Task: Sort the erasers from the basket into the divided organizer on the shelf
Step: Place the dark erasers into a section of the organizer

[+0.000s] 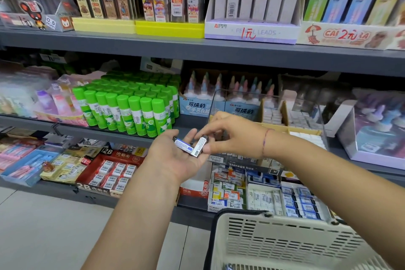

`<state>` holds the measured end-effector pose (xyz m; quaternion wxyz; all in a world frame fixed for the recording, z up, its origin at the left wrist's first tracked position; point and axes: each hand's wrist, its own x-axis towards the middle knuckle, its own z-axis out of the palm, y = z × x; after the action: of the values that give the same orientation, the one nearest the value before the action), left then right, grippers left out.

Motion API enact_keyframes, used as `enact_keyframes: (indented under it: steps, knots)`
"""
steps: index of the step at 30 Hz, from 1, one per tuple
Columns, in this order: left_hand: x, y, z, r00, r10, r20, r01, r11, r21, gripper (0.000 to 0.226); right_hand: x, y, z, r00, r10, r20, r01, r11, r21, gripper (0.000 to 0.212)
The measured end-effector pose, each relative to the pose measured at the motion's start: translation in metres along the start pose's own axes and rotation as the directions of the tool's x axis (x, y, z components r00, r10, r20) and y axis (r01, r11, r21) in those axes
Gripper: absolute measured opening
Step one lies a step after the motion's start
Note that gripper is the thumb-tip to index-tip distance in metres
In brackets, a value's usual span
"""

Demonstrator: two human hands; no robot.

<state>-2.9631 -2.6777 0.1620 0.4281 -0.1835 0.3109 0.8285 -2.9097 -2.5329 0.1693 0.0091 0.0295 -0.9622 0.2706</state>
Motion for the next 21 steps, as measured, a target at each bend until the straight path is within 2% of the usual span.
enact_keyframes:
  steps: [3,12,17,20,21]
  knots:
    - [0.000,-0.002,0.001,1.000,0.002,-0.007,-0.002,1.000,0.008,0.039,-0.001,0.000,0.001,1.000,-0.001,-0.023,0.003,0.996,0.087,0.024]
    - [0.005,-0.002,0.001,1.000,-0.013,0.008,0.013,1.000,0.008,0.050,-0.005,-0.009,0.002,0.991,-0.029,-0.131,0.045,0.992,0.115,0.014]
    - [0.004,-0.004,0.004,1.000,0.019,-0.004,-0.019,1.000,0.004,0.049,-0.005,-0.011,0.000,0.997,-0.002,-0.079,0.031,0.929,0.369,0.016]
    - [0.003,-0.002,0.002,0.998,0.032,-0.046,-0.036,0.996,-0.076,0.043,-0.007,-0.007,-0.012,0.984,0.085,-0.157,0.010,0.852,0.524,0.014]
    - [0.003,0.000,0.000,0.997,0.037,-0.070,-0.043,0.996,-0.083,0.044,-0.007,-0.002,-0.017,0.974,0.123,-0.191,-0.004,0.851,0.525,0.015]
